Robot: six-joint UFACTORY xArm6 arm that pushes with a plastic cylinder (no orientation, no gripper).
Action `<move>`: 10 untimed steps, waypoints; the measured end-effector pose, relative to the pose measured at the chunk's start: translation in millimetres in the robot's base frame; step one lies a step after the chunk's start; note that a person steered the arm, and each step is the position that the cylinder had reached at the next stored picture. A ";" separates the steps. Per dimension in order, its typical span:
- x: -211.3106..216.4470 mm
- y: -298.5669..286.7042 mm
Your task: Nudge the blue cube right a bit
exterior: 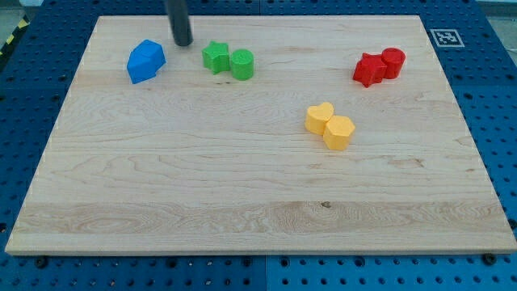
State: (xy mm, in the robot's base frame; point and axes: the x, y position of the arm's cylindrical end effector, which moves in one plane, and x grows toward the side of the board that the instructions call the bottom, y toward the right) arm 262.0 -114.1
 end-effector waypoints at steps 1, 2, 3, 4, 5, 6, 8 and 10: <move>19.2 40.0; 31.8 58.9; 33.6 73.0; 19.7 72.1; -10.7 66.4; -16.3 71.1; -16.3 8.4; -8.5 -60.5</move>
State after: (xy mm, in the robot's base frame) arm 253.5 -174.6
